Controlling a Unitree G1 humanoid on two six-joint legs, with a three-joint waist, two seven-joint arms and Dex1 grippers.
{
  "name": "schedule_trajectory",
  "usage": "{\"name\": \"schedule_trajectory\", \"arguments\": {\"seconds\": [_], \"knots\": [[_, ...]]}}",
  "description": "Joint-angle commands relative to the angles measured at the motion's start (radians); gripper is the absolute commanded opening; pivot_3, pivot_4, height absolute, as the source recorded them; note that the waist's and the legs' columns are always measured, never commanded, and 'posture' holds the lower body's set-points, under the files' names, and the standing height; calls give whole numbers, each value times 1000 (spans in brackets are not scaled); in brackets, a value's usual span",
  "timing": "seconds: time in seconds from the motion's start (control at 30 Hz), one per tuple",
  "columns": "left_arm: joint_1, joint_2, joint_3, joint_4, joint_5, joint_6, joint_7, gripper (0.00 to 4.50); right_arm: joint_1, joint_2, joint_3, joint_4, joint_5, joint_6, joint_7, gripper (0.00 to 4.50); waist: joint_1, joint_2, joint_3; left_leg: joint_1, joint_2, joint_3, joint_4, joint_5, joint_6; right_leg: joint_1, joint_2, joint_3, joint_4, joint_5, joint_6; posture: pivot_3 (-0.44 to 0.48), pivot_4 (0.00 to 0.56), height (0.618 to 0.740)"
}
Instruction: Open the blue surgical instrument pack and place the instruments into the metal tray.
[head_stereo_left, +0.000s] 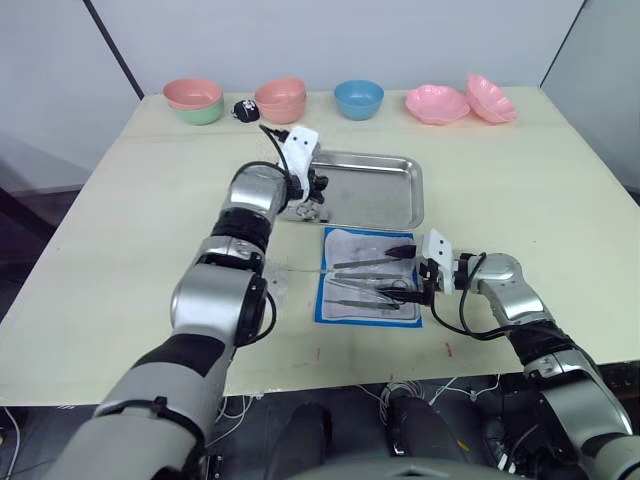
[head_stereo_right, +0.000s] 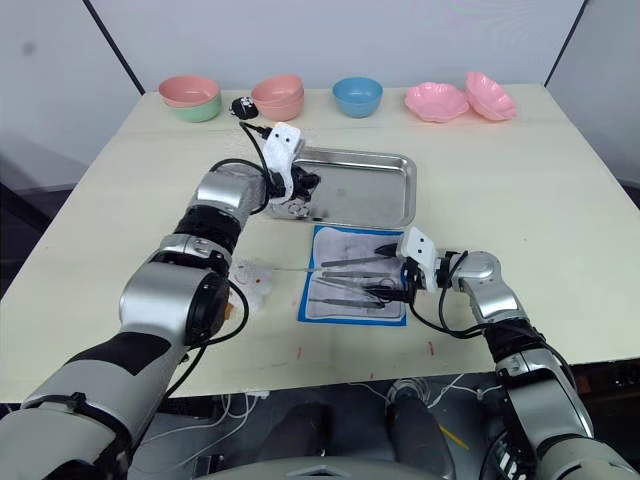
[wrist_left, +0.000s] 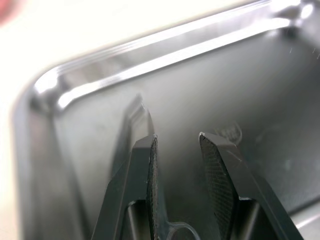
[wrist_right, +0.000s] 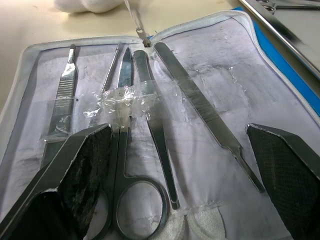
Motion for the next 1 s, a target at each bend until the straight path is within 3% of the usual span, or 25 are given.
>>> {"name": "schedule_trajectory", "arguments": {"seconds": [0.03, 0.6, 1.0], "knots": [[24, 43, -1, -132, -35, 2, -95, 1397, 64, -4, 85, 82, -98, 32, -21, 4500, -1, 0, 0, 0, 0, 0, 0, 0, 0, 0, 0, 0, 0, 0, 0, 0, 150, 740], [283, 274, -24, -506, -231, -200, -740, 1397, 60, -11, 82, 101, -96, 9, -12, 4500, 0, 0, 0, 1, 1, 0, -1, 0, 0, 0, 0, 1, 0, 0, -1, 0, 150, 740], [385, 367, -26, -584, -297, -281, -936, 1397, 51, -55, 64, 126, -78, -27, 40, 4500, 21, 1, 0, 0, 1, 0, -1, 0, 0, 1, -3, 1, -2, 0, -1, 0, 150, 740]]}}
